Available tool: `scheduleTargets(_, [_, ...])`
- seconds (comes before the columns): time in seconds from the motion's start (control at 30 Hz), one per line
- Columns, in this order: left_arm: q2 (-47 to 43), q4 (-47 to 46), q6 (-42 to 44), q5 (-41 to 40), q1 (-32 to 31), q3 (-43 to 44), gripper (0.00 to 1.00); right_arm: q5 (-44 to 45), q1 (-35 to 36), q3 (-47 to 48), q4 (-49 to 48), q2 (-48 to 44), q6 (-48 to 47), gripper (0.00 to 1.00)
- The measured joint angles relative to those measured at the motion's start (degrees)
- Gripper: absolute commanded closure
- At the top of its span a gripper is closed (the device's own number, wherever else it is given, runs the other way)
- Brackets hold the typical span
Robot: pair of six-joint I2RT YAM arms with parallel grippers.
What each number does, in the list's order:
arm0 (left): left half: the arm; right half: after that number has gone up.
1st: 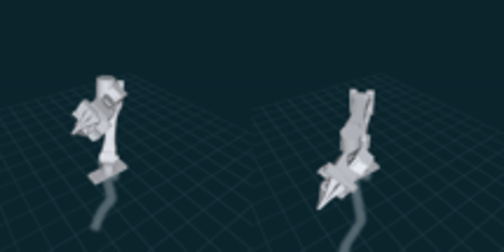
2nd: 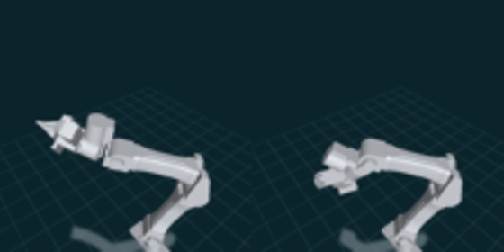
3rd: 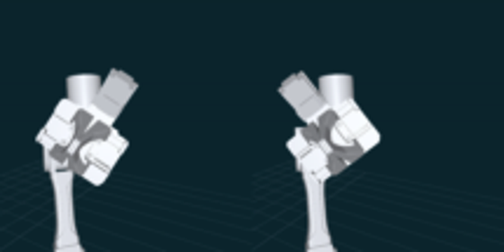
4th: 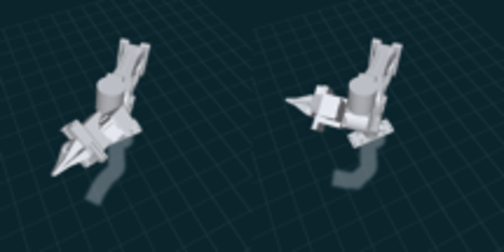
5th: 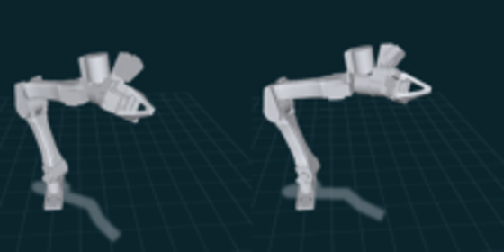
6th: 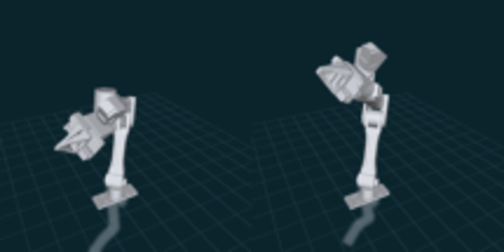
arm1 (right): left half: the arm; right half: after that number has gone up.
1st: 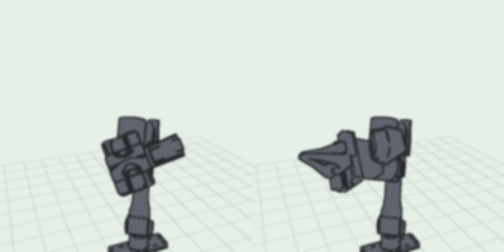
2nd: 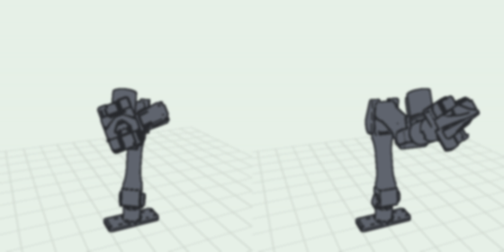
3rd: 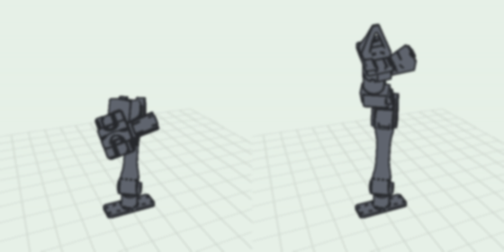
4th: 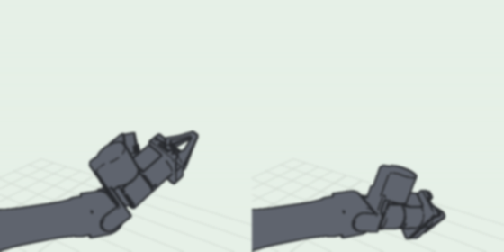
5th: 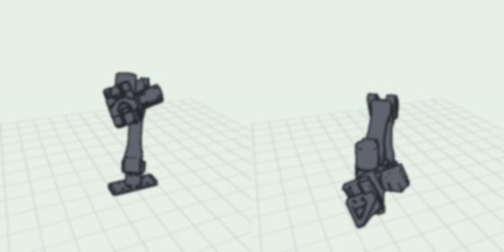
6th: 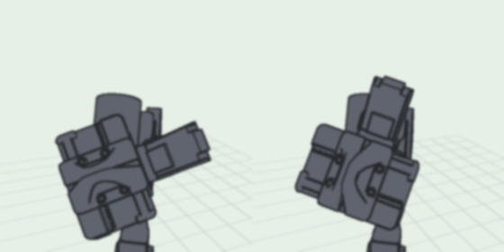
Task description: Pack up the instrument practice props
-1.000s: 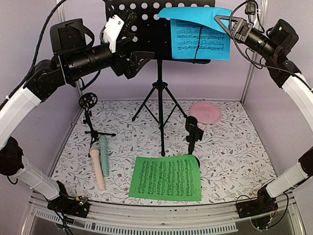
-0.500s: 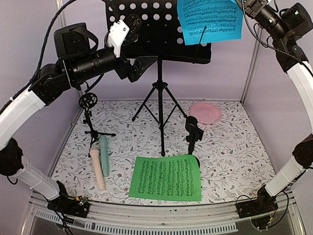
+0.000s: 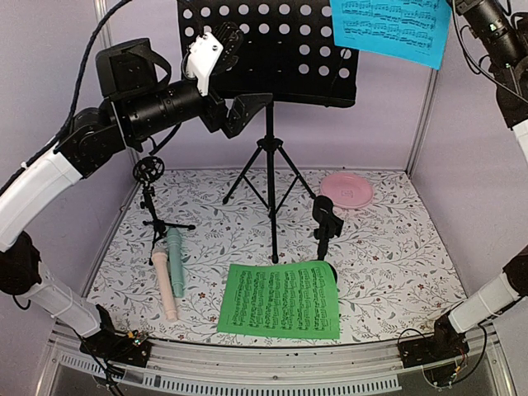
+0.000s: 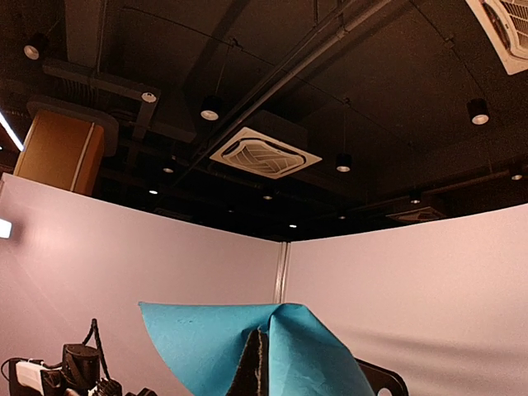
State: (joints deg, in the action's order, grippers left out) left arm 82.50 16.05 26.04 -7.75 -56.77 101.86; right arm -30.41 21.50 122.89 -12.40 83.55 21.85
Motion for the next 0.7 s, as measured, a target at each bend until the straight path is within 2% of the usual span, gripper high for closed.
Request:
scheduleTargets(0.23, [1.0, -0.6, -0.2, -0.5, -1.7, 0.4, 0.01, 4.2, 0.0, -4.4, 1.7, -8.6, -4.5, 1.0])
scheduleTargets(0.43, [1.7, -0.8, 0.3, -1.7, -4.3, 0.5, 0.01, 6.8, 0.2, -14.9, 2.8, -15.7, -5.4, 1.0])
scheduleTargets(0.7, [1.9, -2.0, 3.2, -4.2, -8.1, 1.4, 0.01, 9.2, 0.2, -26.8, 9.0, -18.7, -3.9, 1.0])
